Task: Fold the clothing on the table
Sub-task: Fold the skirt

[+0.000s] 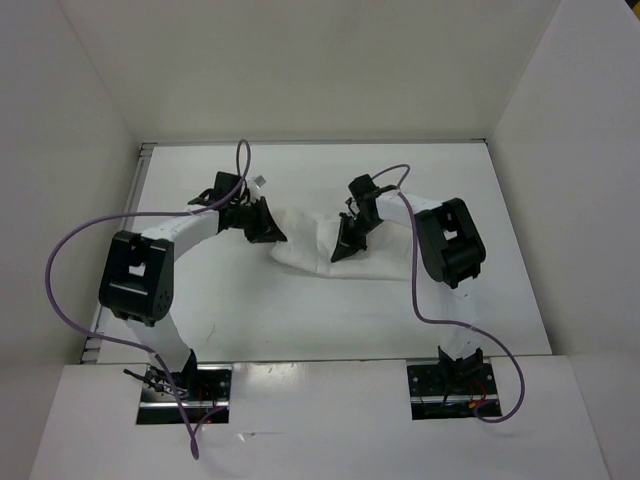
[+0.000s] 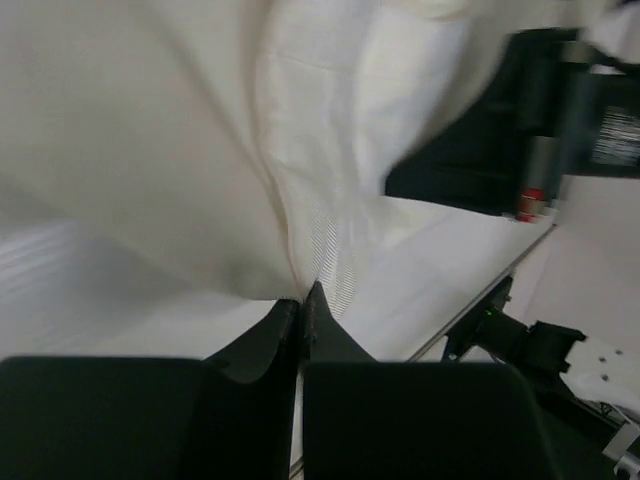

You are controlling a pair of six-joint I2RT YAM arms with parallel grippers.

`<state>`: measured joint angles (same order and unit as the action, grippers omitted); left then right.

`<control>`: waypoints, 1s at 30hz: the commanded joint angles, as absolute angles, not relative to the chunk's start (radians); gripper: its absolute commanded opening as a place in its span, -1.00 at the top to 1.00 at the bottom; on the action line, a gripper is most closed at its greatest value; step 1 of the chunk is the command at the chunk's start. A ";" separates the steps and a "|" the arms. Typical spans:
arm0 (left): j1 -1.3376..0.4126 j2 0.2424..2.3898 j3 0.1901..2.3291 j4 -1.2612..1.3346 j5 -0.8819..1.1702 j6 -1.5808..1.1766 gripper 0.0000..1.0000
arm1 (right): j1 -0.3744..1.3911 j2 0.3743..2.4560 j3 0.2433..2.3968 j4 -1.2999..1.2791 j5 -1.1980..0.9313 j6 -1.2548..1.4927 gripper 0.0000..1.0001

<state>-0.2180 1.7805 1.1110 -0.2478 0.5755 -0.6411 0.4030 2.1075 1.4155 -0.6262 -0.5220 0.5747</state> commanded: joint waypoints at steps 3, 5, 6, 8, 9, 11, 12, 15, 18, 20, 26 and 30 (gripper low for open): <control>-0.261 1.605 1.210 -0.270 0.686 -0.644 1.00 | 0.485 2.195 1.525 -0.643 -0.515 0.568 1.00; -0.294 1.605 1.241 -0.233 0.738 -0.672 1.00 | 0.517 2.218 1.583 -0.643 -0.546 0.568 1.00; -0.308 1.605 1.250 -0.223 0.747 -0.696 1.00 | 0.526 2.229 1.601 -0.634 -0.570 0.568 1.00; -0.353 1.605 1.262 -0.198 0.747 -0.706 1.00 | 0.548 2.266 1.666 -0.614 -0.652 0.568 1.00; -0.363 1.615 1.275 -0.198 0.747 -0.706 1.00 | 0.548 2.276 1.707 -0.614 -0.678 0.568 1.00; -0.374 1.650 1.275 -0.198 0.747 -0.706 1.00 | 0.548 2.286 1.741 -0.614 -0.690 0.568 1.00; -0.374 1.661 1.275 -0.198 0.747 -0.693 1.00 | 0.548 2.286 1.752 -0.626 -0.677 0.568 1.00; -0.374 1.686 1.275 -0.216 0.727 -0.670 1.00 | 0.519 2.199 1.703 -0.626 -0.676 0.578 0.87; -0.374 1.686 1.275 -0.227 0.703 -0.670 1.00 | 0.465 2.054 1.591 -0.606 -0.653 0.600 0.49; -0.374 1.686 1.275 -0.227 0.693 -0.661 1.00 | 0.410 1.944 1.493 -0.606 -0.609 0.614 0.42; -0.374 1.695 1.275 -0.236 0.693 -0.650 1.00 | 0.276 1.767 1.297 -0.690 -0.430 0.617 0.35; -0.383 1.715 1.298 -0.225 0.693 -0.660 1.00 | 0.229 1.767 1.206 -0.680 -0.400 0.607 0.32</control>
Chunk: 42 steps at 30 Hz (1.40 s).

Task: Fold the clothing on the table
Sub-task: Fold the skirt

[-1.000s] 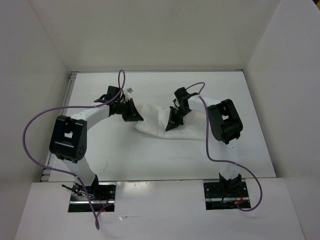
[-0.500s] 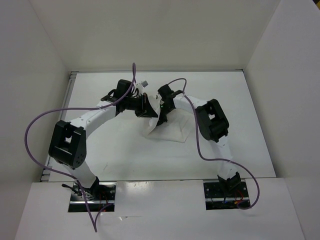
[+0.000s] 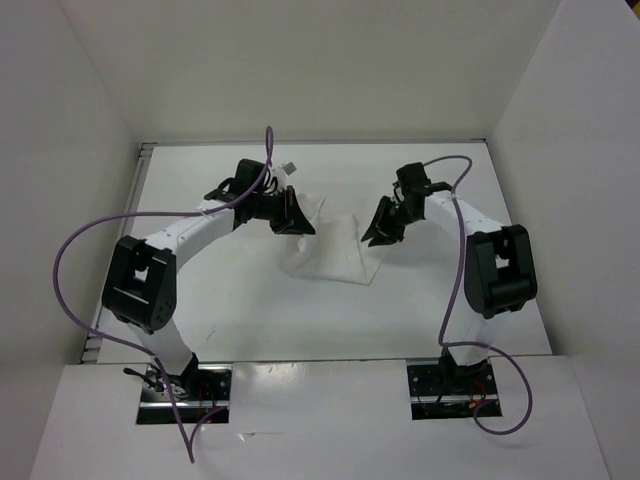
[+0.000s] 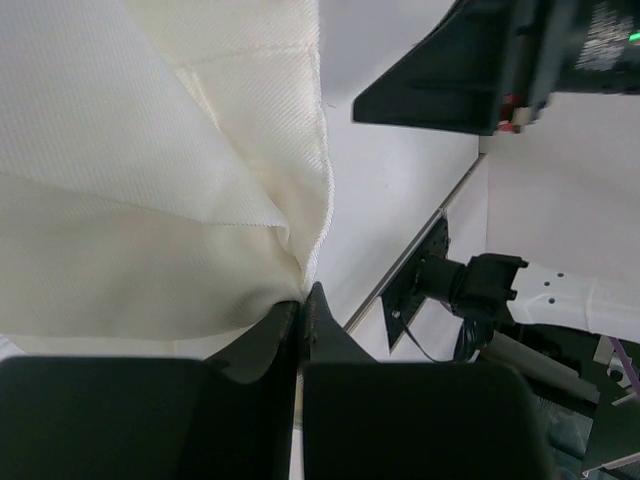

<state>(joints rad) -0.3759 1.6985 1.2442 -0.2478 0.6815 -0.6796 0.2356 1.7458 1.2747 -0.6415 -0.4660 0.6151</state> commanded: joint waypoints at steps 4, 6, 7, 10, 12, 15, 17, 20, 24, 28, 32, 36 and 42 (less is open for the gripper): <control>-0.409 1.787 1.334 -0.225 0.693 -0.660 1.00 | 0.229 1.859 1.172 -0.623 -0.442 0.583 0.32; -0.425 1.836 1.374 -0.225 0.693 -0.660 1.00 | 0.229 1.925 1.181 -0.604 -0.442 0.574 0.35; -0.440 1.851 1.388 -0.225 0.693 -0.660 1.00 | 0.229 1.945 1.195 -0.604 -0.442 0.574 0.35; -0.477 1.904 1.459 -0.225 0.681 -0.669 1.00 | 0.229 1.996 1.206 -0.595 -0.451 0.574 0.38; -0.498 1.943 1.511 -0.236 0.681 -0.669 1.00 | 0.229 2.008 1.206 -0.586 -0.462 0.574 0.41; -0.531 2.000 1.552 -0.236 0.681 -0.681 1.00 | 0.229 2.017 1.206 -0.577 -0.462 0.574 0.41; -0.554 2.023 1.563 -0.209 0.693 -0.707 1.00 | 0.229 2.028 1.206 -0.577 -0.462 0.574 0.41; -0.600 2.065 1.598 -0.209 0.693 -0.716 1.00 | 0.229 2.037 1.206 -0.577 -0.462 0.574 0.43; -0.621 2.108 1.629 -0.245 0.670 -0.716 0.91 | 0.229 2.028 1.215 -0.577 -0.462 0.574 0.43; -0.632 2.166 1.647 -0.267 0.632 -0.770 -0.01 | 0.218 1.938 1.215 -0.610 -0.416 0.574 0.43; -0.632 2.165 1.699 -0.229 0.632 -0.827 -0.39 | 0.148 1.730 1.194 -0.725 -0.234 0.629 0.46; -0.632 2.076 1.736 -0.157 0.702 -0.882 -0.41 | 0.127 1.527 1.215 -0.845 -0.066 0.652 0.40; -0.585 1.853 1.709 -0.189 0.626 -0.859 -0.44 | 0.153 1.525 1.305 -0.835 -0.231 0.615 0.38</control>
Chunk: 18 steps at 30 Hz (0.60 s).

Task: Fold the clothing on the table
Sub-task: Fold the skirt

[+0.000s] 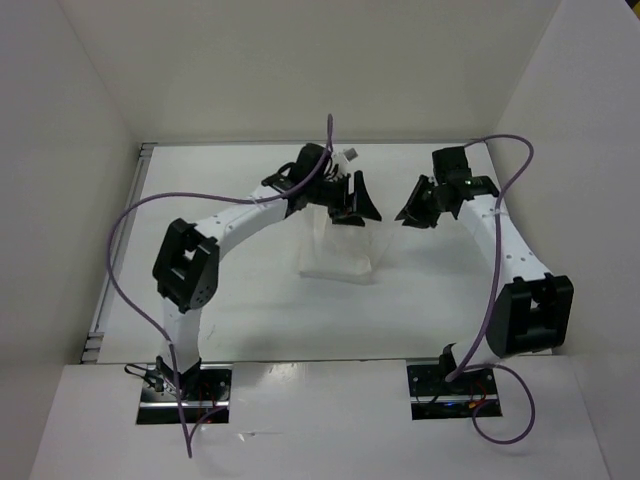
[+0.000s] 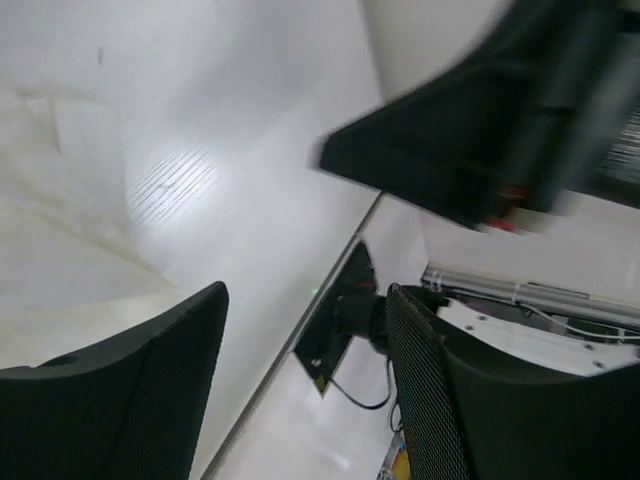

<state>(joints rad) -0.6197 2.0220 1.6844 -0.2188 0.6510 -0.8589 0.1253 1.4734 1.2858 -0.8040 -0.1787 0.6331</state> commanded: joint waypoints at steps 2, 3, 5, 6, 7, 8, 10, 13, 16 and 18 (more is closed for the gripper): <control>-0.545 1.760 1.654 -0.234 0.568 -0.822 -0.44 | 0.184 1.555 1.328 -0.796 -0.284 0.606 0.38; -0.532 1.726 1.626 -0.251 0.479 -0.812 -0.44 | 0.216 1.601 1.339 -0.781 -0.316 0.597 0.35; -0.503 1.636 1.529 -0.296 0.375 -0.789 -0.44 | 0.251 1.659 1.403 -0.781 -0.337 0.574 0.33; -0.493 1.609 1.491 -0.307 0.294 -0.775 -0.44 | 0.270 1.717 1.423 -0.772 -0.348 0.565 0.33; -0.471 1.586 1.449 -0.307 0.275 -0.766 -0.44 | 0.303 1.747 1.469 -0.772 -0.348 0.555 0.33; -0.460 1.550 1.409 -0.307 0.262 -0.765 -0.39 | 0.322 1.776 1.491 -0.772 -0.348 0.539 0.33; -0.451 1.525 1.297 -0.292 0.252 -0.765 0.24 | 0.372 1.862 1.567 -0.782 -0.360 0.529 0.42; -0.440 1.525 1.218 -0.282 0.242 -0.775 1.00 | 0.420 1.949 1.650 -0.782 -0.345 0.517 0.62; -0.440 1.545 1.209 -0.282 0.255 -0.775 1.00 | 0.453 2.029 1.718 -0.811 -0.307 0.517 0.79; -0.440 1.545 1.209 -0.282 0.255 -0.775 1.00 | 0.482 2.060 1.758 -0.824 -0.281 0.506 0.82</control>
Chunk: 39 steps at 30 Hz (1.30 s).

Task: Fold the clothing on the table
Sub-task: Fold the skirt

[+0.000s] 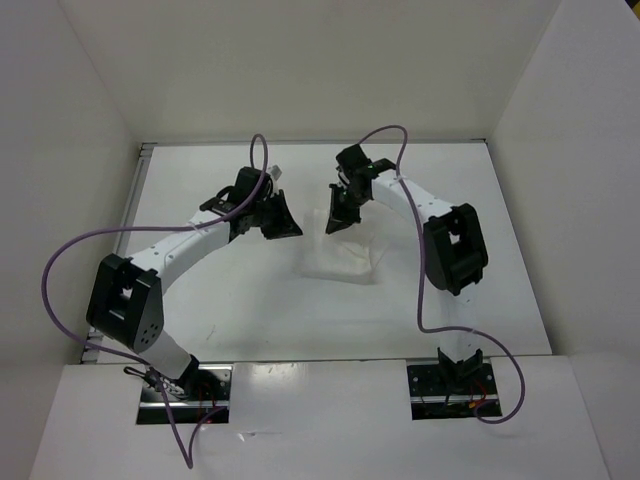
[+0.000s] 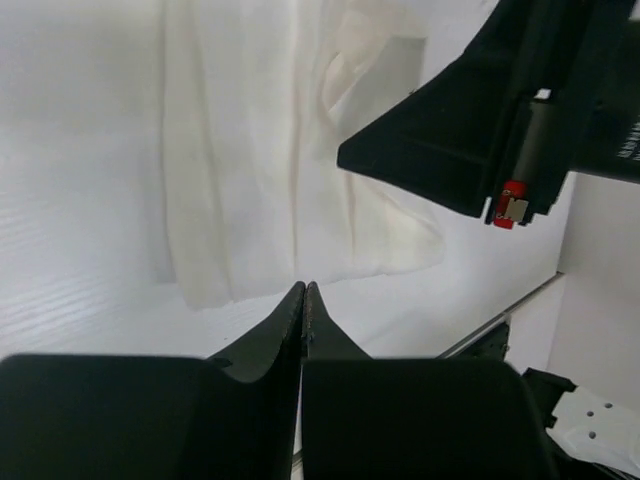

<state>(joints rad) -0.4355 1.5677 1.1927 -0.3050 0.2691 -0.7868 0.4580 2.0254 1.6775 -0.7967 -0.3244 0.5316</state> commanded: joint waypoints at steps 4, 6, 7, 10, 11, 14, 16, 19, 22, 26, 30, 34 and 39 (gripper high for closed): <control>-0.440 1.554 1.209 -0.291 0.255 -0.775 1.00 | 0.508 2.123 1.802 -0.870 -0.206 0.486 0.79; -0.440 1.566 1.209 -0.291 0.255 -0.766 1.00 | 0.529 2.144 1.813 -0.897 -0.174 0.477 0.79; -0.440 1.575 1.218 -0.291 0.255 -0.765 1.00 | 0.529 2.154 1.827 -0.908 -0.151 0.477 0.79; -0.431 1.585 1.218 -0.301 0.255 -0.756 1.00 | 0.529 2.172 1.838 -0.940 -0.007 0.491 0.79; -0.431 1.585 1.218 -0.301 0.255 -0.756 1.00 | 0.529 2.172 1.838 -0.940 0.076 0.505 0.79; -0.422 1.585 1.218 -0.301 0.255 -0.747 1.00 | 0.506 2.140 1.847 -0.972 0.182 0.549 0.79; -0.422 1.585 1.218 -0.301 0.255 -0.747 1.00 | 0.470 2.086 1.826 -0.973 0.250 0.571 0.79; -0.413 1.585 1.218 -0.301 0.264 -0.738 1.00 | 0.396 2.030 1.760 -0.973 0.302 0.571 0.77; -0.413 1.585 1.218 -0.301 0.264 -0.738 1.00 | 0.319 1.987 1.695 -0.973 0.334 0.571 0.77; -0.413 1.552 1.218 -0.301 0.264 -0.713 0.99 | 0.270 1.879 1.637 -1.014 0.357 0.571 0.57; -0.403 1.543 1.160 -0.311 0.264 -0.680 0.13 | 0.250 1.702 1.537 -0.967 0.197 0.554 0.15; -0.403 1.543 1.126 -0.348 0.281 -0.628 -0.15 | 0.239 1.503 1.291 -0.843 -0.059 0.610 0.07; -0.403 1.516 1.054 -0.357 0.259 -0.617 -0.18 | 0.239 1.327 0.922 -0.623 -0.106 0.834 0.07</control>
<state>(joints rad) -0.4088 1.5688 1.0958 -0.3389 0.2642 -0.6544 0.2359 1.3579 1.0576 -0.7429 -0.0399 0.6849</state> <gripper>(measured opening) 0.589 0.462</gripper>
